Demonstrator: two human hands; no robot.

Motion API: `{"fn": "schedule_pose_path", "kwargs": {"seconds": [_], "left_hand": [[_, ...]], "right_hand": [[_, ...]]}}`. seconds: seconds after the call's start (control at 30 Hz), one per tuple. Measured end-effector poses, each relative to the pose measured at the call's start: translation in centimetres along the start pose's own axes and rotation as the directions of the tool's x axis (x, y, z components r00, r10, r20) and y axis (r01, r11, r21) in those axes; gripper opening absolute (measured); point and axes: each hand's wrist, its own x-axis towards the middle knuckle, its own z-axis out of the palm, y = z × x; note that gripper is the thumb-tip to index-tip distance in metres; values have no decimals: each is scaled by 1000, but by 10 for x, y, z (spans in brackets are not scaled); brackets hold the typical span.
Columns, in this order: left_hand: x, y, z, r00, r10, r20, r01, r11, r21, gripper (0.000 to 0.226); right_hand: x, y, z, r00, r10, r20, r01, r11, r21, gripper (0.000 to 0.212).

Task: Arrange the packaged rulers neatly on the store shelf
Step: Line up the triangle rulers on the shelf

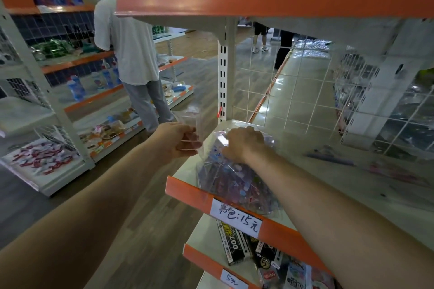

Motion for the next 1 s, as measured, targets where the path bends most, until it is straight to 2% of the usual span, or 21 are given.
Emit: {"fn": "schedule_pose_path", "kwargs": {"seconds": [0.1,0.17,0.3,0.4,0.5,0.6,0.7,0.77,0.87,1.0], "left_hand": [[2,-1,0,1000,-7,22,6,1000,17,13],[3,-2,5,999,-19,42,18,1000,14,13],[9,-4,20,1000,-31,0,31,999,37,11],[15,-7,29,995,1,-97,11,992,125,14],[16,-10,36,993,16,-115,2,988,156,14],[17,-7,45,989,104,-108,-87,984,153,17],[10,3,56,983,174,-61,-166,979,116,9],[4,8,65,981,194,-5,-193,979,60,4],[-10,13,82,974,203,97,-210,975,72,7],[-26,18,108,952,160,263,-178,983,46,12]], "right_hand": [[-6,7,-1,995,-23,-100,19,999,-43,23],[-12,15,-3,990,-17,-137,15,1000,-12,19],[-21,36,1,988,35,-153,-11,988,153,15],[-32,55,7,979,76,-186,-25,965,263,17],[-46,73,8,961,149,-232,-67,942,329,24],[-56,91,4,953,230,-199,-139,911,388,25],[-66,108,4,950,281,-136,-196,874,444,24],[-72,120,5,942,316,-109,-201,796,571,25],[-85,132,-1,938,346,4,-217,579,786,23],[-104,148,-11,944,323,67,-210,432,877,18]]}}
